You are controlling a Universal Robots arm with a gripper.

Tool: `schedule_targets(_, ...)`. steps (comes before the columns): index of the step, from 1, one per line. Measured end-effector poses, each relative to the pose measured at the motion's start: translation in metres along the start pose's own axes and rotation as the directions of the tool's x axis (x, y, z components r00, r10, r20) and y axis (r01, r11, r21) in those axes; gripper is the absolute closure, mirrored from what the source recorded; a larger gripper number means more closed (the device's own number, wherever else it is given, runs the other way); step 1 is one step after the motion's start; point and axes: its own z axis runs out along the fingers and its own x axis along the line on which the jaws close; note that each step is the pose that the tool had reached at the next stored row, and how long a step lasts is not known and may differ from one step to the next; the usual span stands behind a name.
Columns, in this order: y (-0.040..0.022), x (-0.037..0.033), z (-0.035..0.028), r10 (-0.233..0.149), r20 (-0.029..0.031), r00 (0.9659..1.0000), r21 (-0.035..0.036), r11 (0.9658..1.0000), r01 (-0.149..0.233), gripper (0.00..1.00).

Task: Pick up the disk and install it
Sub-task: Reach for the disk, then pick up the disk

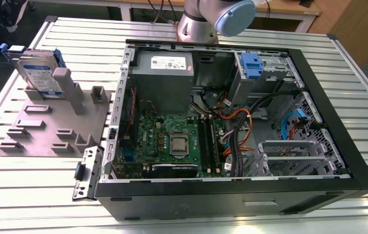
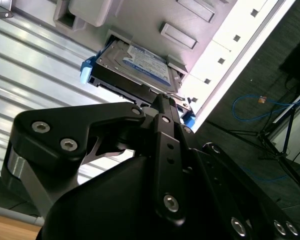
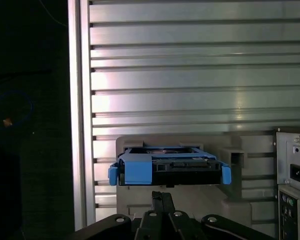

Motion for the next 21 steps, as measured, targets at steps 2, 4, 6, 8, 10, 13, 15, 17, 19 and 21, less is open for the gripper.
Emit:
schedule_targets(2,0.0002,0.002,0.0008,0.0,0.0,1.0,0.0,1.0,0.0,0.89)
schedule_targets(4,0.0005,0.0037,0.0016,0.0,0.0001,1.0,0.0,1.0,0.0,0.89)
schedule_targets(6,0.0012,0.0055,0.0023,0.0,0.0001,1.0,-0.0001,1.0,0.0,0.89)
schedule_targets(8,0.0021,0.0071,0.0031,0.0,0.0002,1.0,-0.0001,1.0,0.0,0.89)
schedule_targets(10,0.0029,0.0087,0.0037,0.0,-0.0001,1.0,0.0,1.0,0.0,0.89)
schedule_targets(13,0.0031,0.0103,0.0044,0.0,-0.0001,1.0,-0.0001,1.0,0.0,0.89)
schedule_targets(15,0.0031,0.0103,0.0044,0.0,-0.0001,1.0,-0.0001,1.0,0.0,0.89)
schedule_targets(17,0.0031,0.0103,0.0043,0.0,-0.0003,1.0,0.0,1.0,0.0,0.89)
schedule_targets(19,0.0031,0.0103,0.0048,0.0,-0.0003,1.0,0.0,1.0,0.0,0.89)
schedule_targets(21,0.0031,0.0104,0.0048,0.0,-0.0002,1.0,0.0,1.0,0.0,0.89)
